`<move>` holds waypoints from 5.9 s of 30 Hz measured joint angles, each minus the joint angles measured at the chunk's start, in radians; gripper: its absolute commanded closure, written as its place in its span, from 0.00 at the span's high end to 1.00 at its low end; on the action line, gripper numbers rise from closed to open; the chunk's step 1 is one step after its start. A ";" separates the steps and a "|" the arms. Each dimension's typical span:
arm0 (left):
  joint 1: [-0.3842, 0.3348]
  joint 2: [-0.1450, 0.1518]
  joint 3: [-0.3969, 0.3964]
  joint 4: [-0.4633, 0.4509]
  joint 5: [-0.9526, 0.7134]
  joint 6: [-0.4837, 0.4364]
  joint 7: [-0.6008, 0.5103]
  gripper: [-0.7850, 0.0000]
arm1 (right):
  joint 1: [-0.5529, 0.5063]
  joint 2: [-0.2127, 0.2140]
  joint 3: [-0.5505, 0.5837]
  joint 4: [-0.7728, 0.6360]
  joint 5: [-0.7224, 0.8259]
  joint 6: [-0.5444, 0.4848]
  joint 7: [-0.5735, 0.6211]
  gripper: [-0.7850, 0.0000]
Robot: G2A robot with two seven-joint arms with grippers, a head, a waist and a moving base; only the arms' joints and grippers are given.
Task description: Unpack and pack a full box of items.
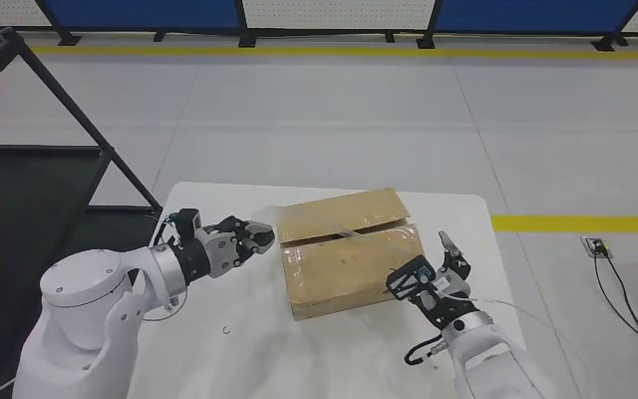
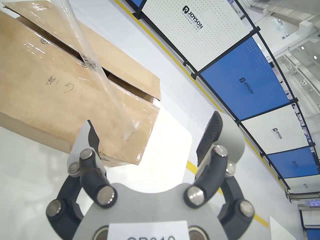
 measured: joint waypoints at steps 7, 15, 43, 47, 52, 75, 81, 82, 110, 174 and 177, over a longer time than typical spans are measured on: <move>0.000 0.000 0.000 0.000 0.000 0.000 0.000 0.00 | -0.009 -0.003 -0.012 0.027 -0.048 -0.037 -0.015 1.00; 0.000 0.000 0.000 0.000 0.000 0.000 0.000 0.00 | 0.010 -0.018 -0.061 0.075 -0.161 -0.060 -0.011 1.00; 0.000 0.000 0.000 0.000 0.000 0.000 0.000 0.00 | 0.076 -0.121 -0.135 0.199 -0.281 -0.040 0.031 0.44; 0.000 0.000 0.000 0.000 0.000 0.000 0.000 0.00 | 0.074 -0.133 -0.132 0.218 -0.263 -0.051 0.033 0.42; 0.000 0.000 0.000 0.000 0.000 0.000 0.000 0.00 | 0.047 -0.144 -0.115 0.220 -0.267 -0.037 0.028 0.33; 0.032 0.012 -0.042 -0.024 -0.051 -0.022 -0.014 0.00 | 0.046 -0.157 0.132 -0.042 0.006 -0.450 0.227 0.00; 0.039 0.028 -0.062 -0.026 -0.053 -0.001 -0.054 0.00 | 0.146 -0.156 0.216 -0.072 0.282 -0.658 0.487 0.00; 0.042 0.033 -0.062 -0.026 -0.046 0.001 -0.068 0.00 | 0.174 -0.157 0.221 -0.063 0.333 -0.677 0.546 0.00; 0.038 0.066 -0.041 0.026 -0.077 0.000 -0.059 0.00 | 0.647 -0.103 -0.054 0.258 0.903 -0.540 0.811 0.00; -0.078 0.276 0.118 0.294 -0.741 0.000 0.059 0.00 | 1.421 -0.203 -0.858 1.134 1.990 -0.432 0.890 0.00; -0.078 0.276 0.118 0.294 -0.741 0.000 0.059 0.00 | 1.420 -0.203 -0.858 1.133 1.989 -0.432 0.888 0.00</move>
